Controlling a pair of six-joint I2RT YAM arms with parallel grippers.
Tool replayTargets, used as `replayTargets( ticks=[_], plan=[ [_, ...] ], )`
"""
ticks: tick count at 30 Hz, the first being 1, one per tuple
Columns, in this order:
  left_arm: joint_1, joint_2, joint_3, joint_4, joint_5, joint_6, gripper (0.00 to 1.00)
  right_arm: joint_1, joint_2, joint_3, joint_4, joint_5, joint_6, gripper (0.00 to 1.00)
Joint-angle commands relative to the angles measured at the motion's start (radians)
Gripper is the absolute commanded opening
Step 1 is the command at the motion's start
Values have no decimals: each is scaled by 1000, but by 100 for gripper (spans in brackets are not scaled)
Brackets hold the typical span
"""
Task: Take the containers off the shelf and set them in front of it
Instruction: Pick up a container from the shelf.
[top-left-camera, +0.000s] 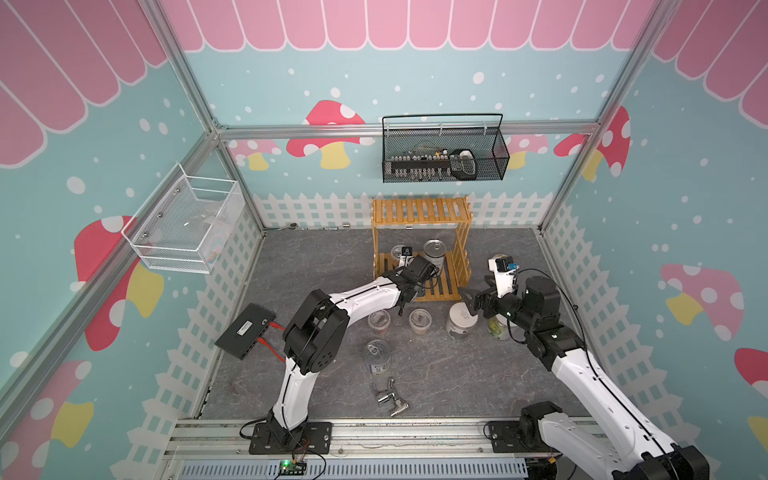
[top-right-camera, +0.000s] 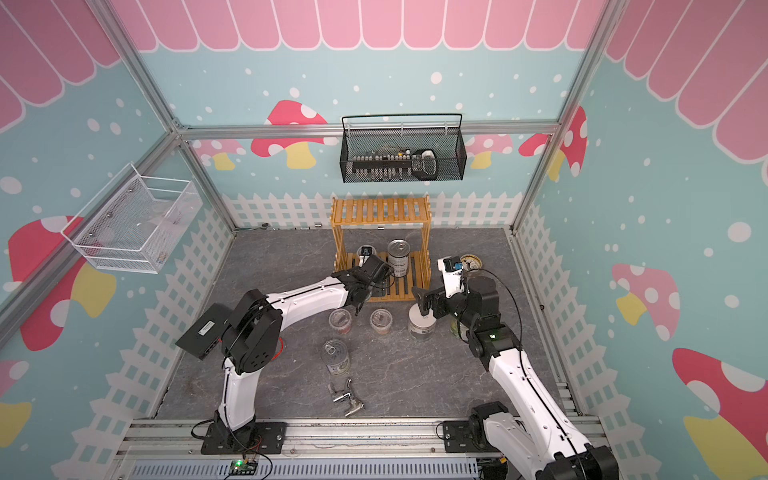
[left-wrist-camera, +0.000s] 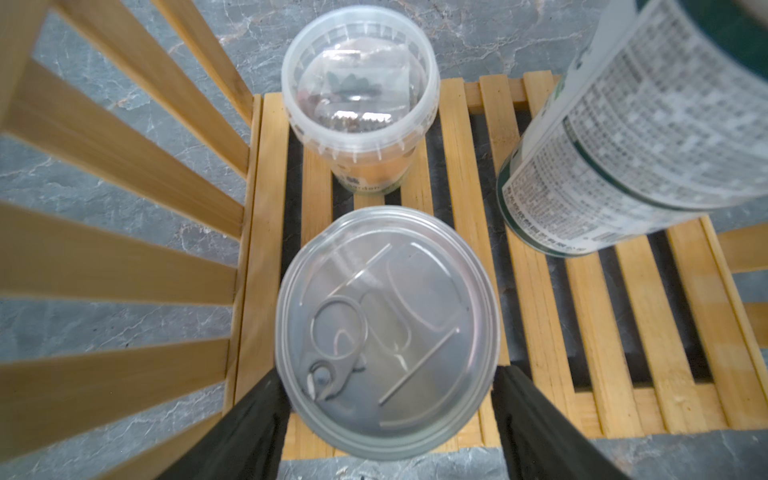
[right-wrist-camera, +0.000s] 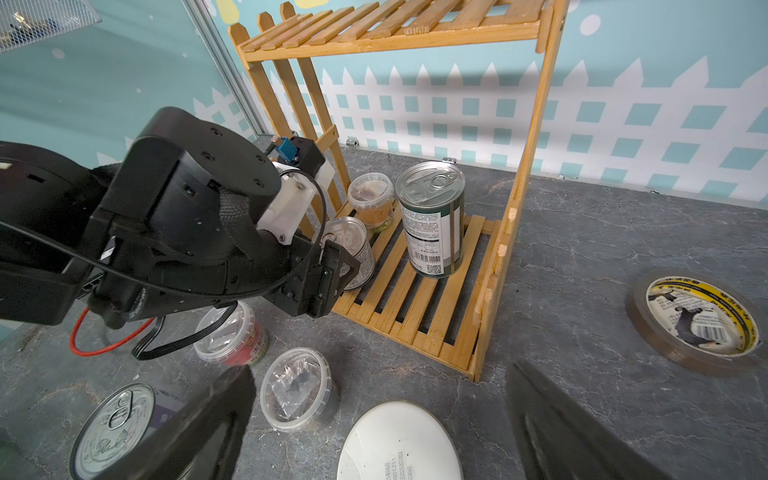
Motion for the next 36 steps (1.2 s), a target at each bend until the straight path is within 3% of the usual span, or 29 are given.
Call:
replayTargets(
  ticks=[1,11,20,36],
  plan=[
    [17,30,44,3,9,21,81,-6,-2,-10,10,2,-2,99],
    [44,91,129,-7,21,68,83,-4,9,-5,11,-2,-4,99],
    [50,98,146,-15,65,83,68,-4,12,-5,15,-34,-4,99],
    [-7,-118,52,-38,60,116,63,-6,6,-1,13,-51,-2,99]
  ],
)
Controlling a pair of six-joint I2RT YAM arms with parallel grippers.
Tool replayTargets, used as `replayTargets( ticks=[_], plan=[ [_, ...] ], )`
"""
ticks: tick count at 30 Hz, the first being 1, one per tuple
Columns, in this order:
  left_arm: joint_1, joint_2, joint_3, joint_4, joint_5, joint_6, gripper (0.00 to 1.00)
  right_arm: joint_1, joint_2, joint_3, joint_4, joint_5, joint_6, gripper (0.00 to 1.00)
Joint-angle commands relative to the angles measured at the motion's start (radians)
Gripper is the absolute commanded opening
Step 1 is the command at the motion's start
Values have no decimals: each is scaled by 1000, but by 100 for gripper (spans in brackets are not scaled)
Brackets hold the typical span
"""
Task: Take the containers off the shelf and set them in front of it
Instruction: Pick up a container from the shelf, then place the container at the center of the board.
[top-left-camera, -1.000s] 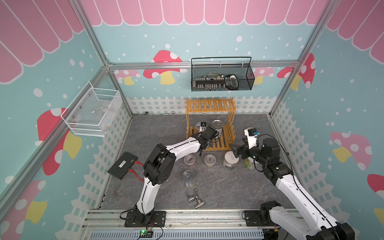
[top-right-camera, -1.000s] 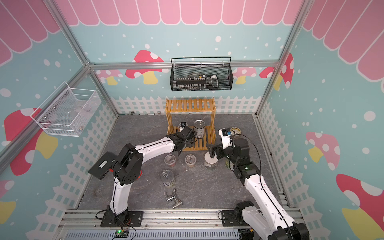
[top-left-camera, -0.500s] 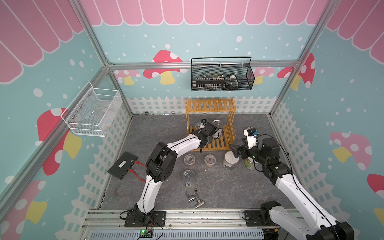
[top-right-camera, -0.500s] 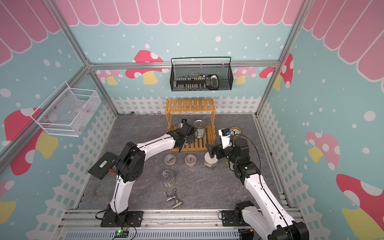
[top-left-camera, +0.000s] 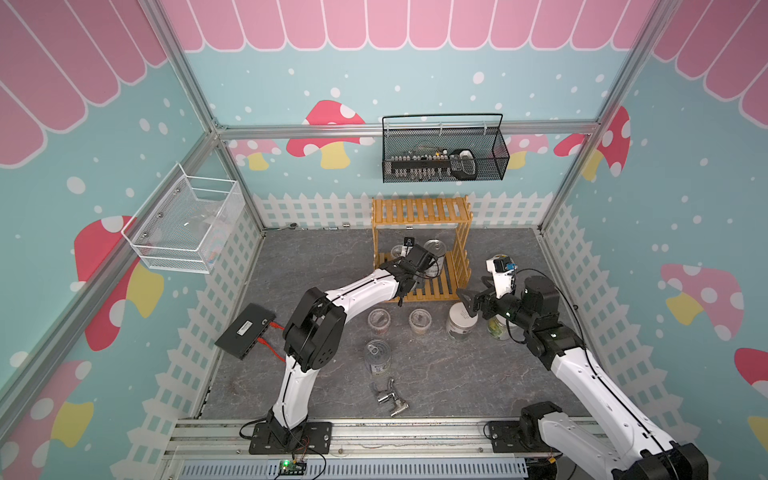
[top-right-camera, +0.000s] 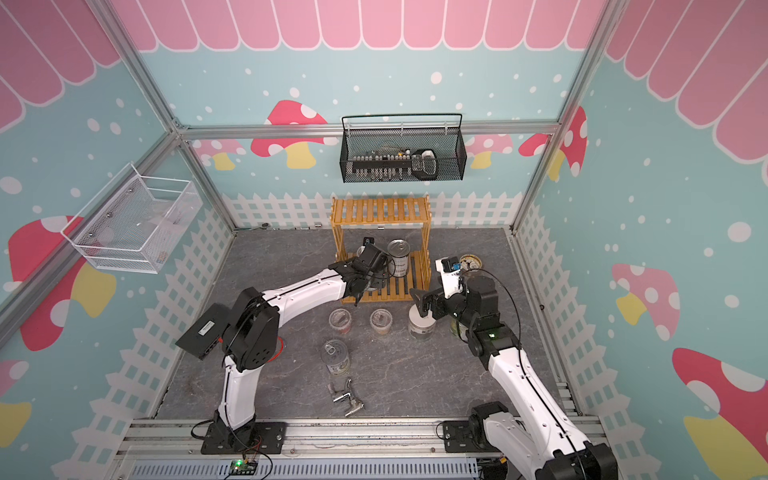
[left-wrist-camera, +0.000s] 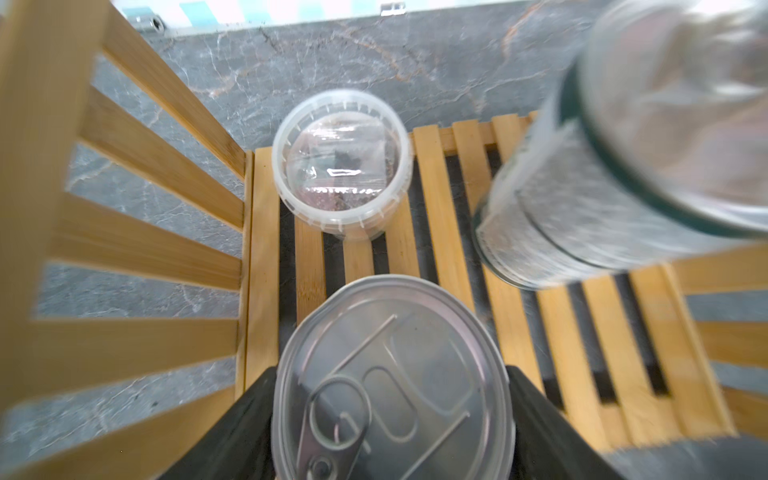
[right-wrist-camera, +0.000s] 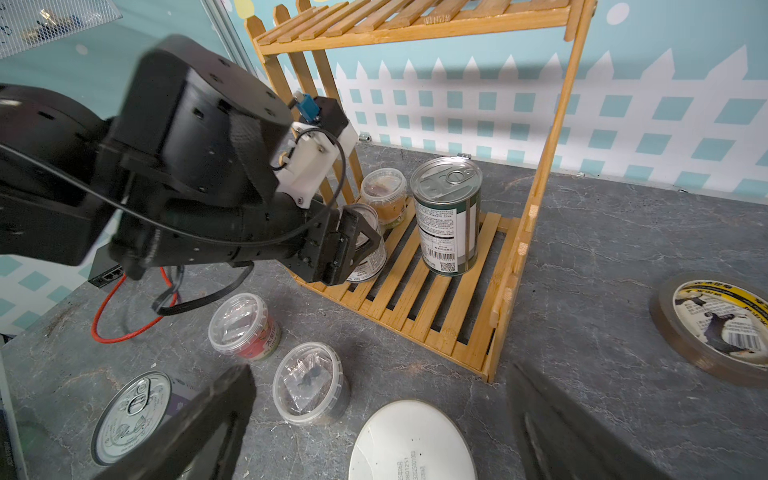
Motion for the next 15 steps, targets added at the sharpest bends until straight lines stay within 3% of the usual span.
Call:
replayTargets(
  ticks=[1,7,15],
  plan=[
    [-27,-107,-33,-3,11,21,63,-5,-5,-1,11,-4,-2,99],
    [-90,-247,-170,-22,42,17,62,-5,-14,10,-11,42,-8,99],
    [-265,-440,-375,-69,14,-48,62,-5,-18,26,-36,72,-21,99]
  ],
)
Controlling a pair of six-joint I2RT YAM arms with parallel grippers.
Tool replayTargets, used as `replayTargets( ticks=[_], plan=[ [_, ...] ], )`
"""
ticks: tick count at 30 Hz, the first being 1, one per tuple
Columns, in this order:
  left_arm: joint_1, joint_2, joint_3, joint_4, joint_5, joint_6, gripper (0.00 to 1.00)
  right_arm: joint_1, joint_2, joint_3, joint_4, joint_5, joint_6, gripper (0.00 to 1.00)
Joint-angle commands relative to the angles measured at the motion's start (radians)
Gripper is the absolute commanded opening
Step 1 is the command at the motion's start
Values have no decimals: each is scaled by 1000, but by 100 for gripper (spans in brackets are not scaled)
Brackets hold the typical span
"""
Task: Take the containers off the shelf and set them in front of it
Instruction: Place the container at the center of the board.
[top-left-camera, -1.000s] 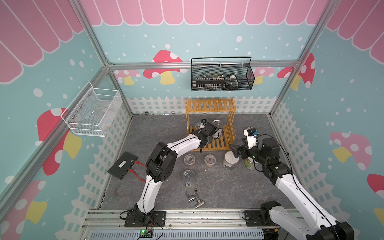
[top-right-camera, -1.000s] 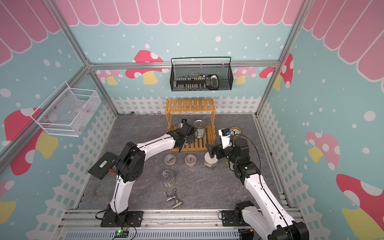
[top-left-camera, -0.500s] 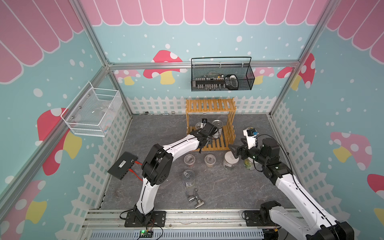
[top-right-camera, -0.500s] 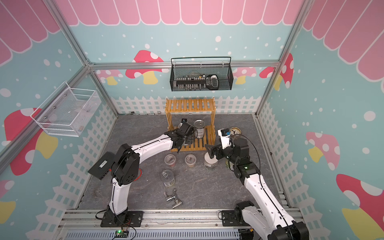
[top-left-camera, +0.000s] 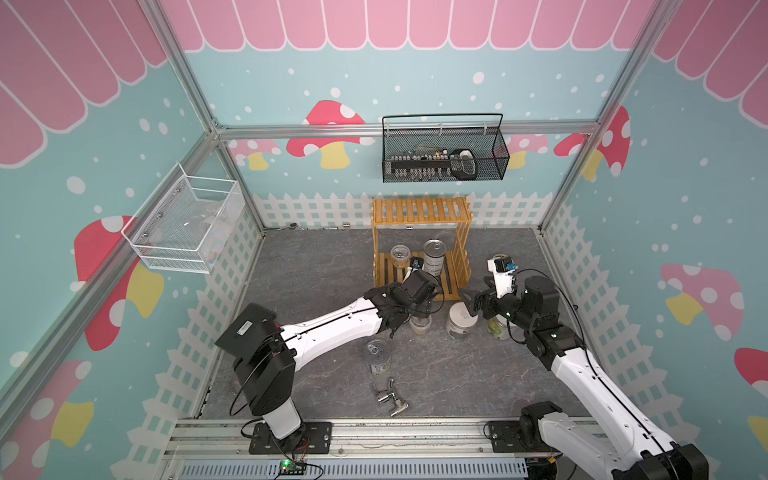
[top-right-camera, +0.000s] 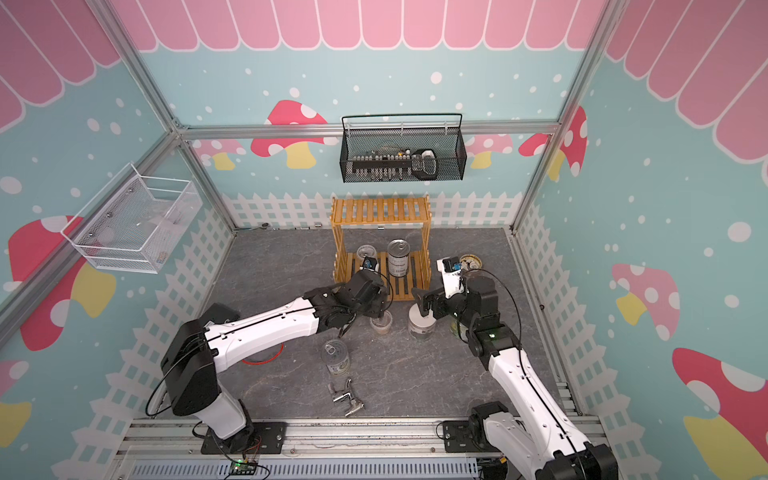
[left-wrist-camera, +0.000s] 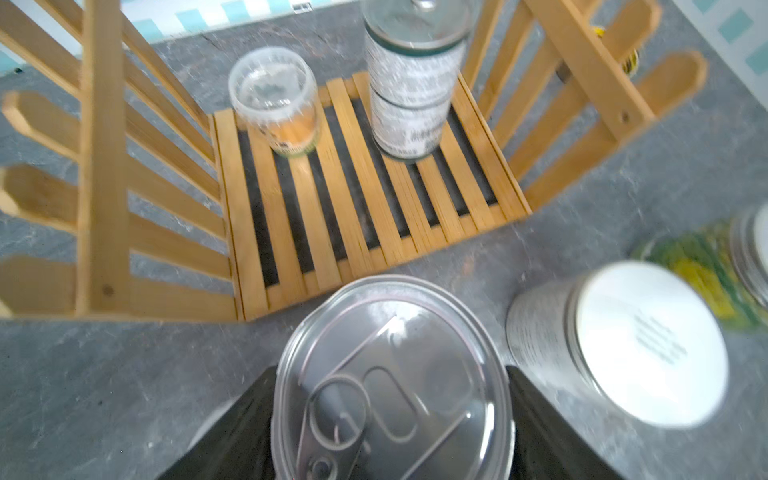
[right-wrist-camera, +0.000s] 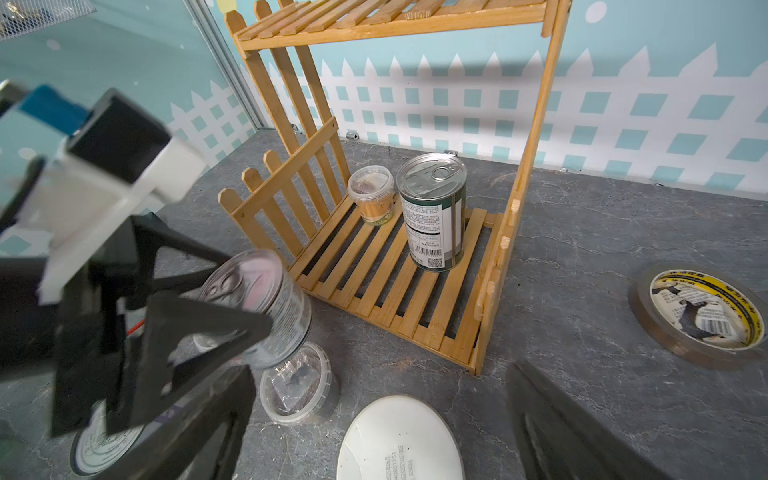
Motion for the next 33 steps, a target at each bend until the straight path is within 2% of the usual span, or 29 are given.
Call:
replayTargets(
  ticks=[1,6,11,20,33],
  plan=[
    [-72,-66,-52,-38,-16,-54,63,-5,-17,27,-22,35,-18,99],
    [-207,-62,-89,-66,-30,-113,63,-5,-20,35,-31,67,-23,99],
    [-279,-22,-108,-74,-33,-140,63,-5,-23,46,-44,82,-28,99],
    [-296,76,-165,-35,-4,-153,63,-6,-29,43,-54,93,-29,99],
    [-291,99,-199,-9,1,-156,64,-6,-27,39,-50,87,-31,99]
  ],
)
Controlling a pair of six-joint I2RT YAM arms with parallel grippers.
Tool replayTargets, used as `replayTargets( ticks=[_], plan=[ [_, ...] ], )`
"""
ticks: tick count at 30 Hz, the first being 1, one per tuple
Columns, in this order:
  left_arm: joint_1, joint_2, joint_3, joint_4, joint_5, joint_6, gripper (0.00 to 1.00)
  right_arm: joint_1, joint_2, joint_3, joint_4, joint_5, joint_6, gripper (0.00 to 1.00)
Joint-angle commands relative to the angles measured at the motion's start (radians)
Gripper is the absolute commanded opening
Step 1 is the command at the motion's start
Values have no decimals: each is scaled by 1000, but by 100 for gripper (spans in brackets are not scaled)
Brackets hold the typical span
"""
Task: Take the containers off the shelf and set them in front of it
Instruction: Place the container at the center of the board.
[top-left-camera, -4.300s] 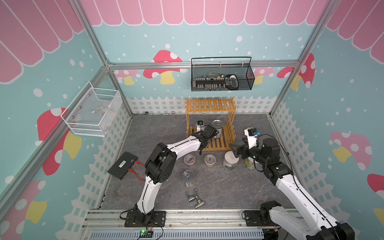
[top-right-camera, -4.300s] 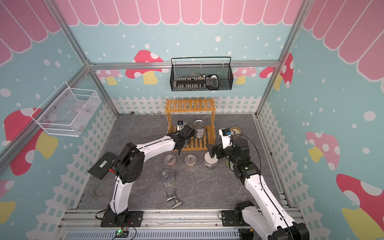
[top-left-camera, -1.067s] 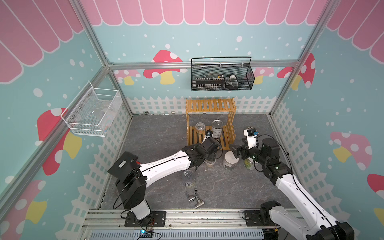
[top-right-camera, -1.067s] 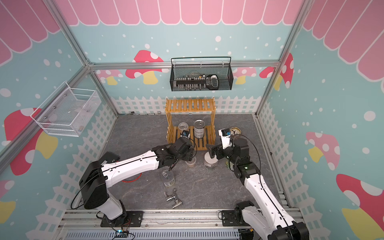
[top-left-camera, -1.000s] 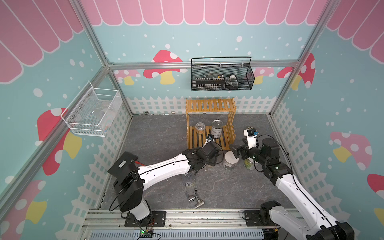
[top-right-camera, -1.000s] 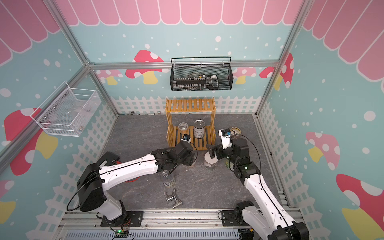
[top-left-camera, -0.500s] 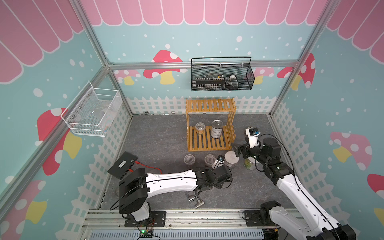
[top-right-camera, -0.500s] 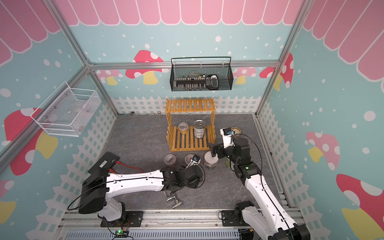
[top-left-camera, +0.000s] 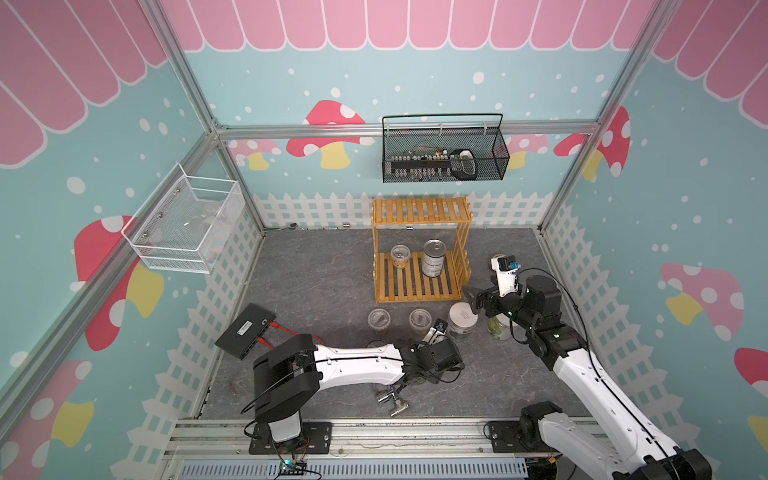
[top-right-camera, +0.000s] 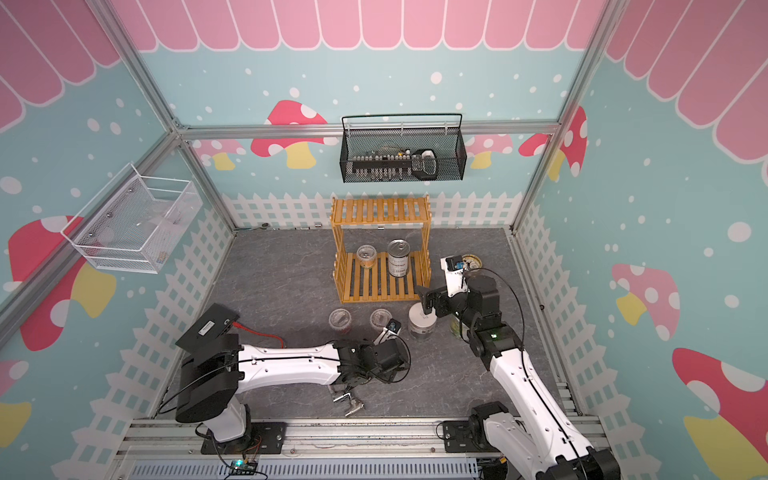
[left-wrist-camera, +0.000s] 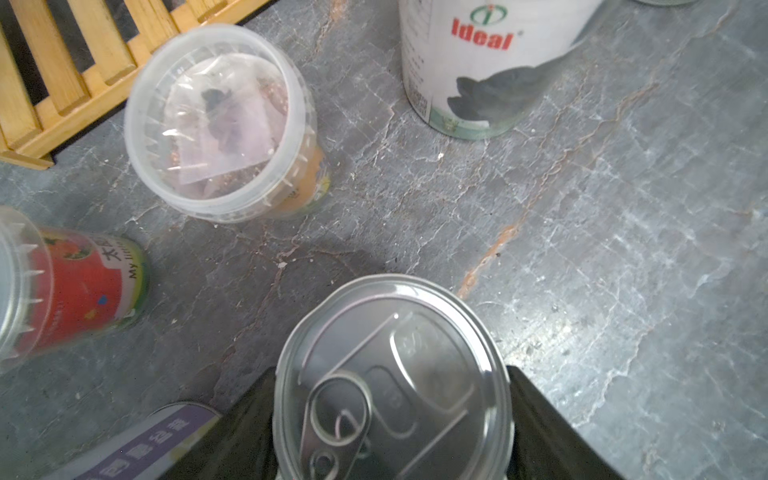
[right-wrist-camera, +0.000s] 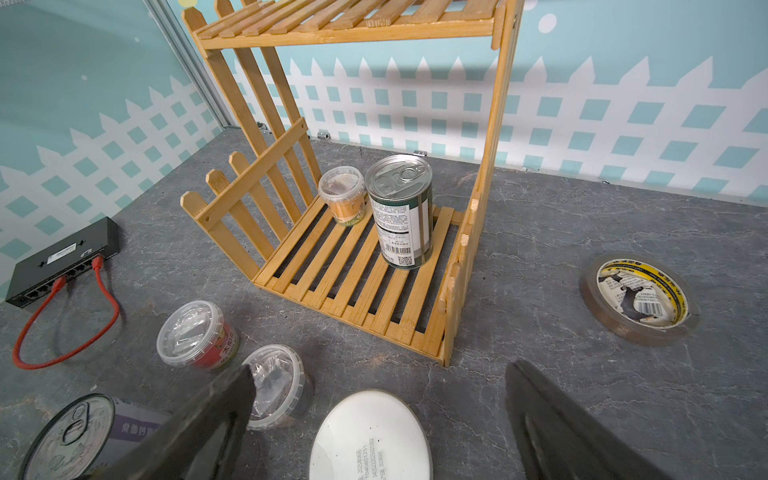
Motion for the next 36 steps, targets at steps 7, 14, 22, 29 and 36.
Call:
replayTargets(
  ticks=[7,14,22,29,36],
  plan=[
    [25,-16,-55,-17,10,-39,65,-5,-13,16,-5,-2,-8,99],
    [31,-24,-70,-34,14,-55,67,-5,-11,15,-2,-6,-5,99],
    [34,-35,-66,-51,10,-51,71,-5,-8,15,1,-15,-2,99],
    [36,-45,-62,-58,6,-50,76,-5,-8,16,-1,-43,-4,99],
    [34,-84,-64,-57,9,-49,88,-4,6,19,10,-121,-11,99]
  ],
)
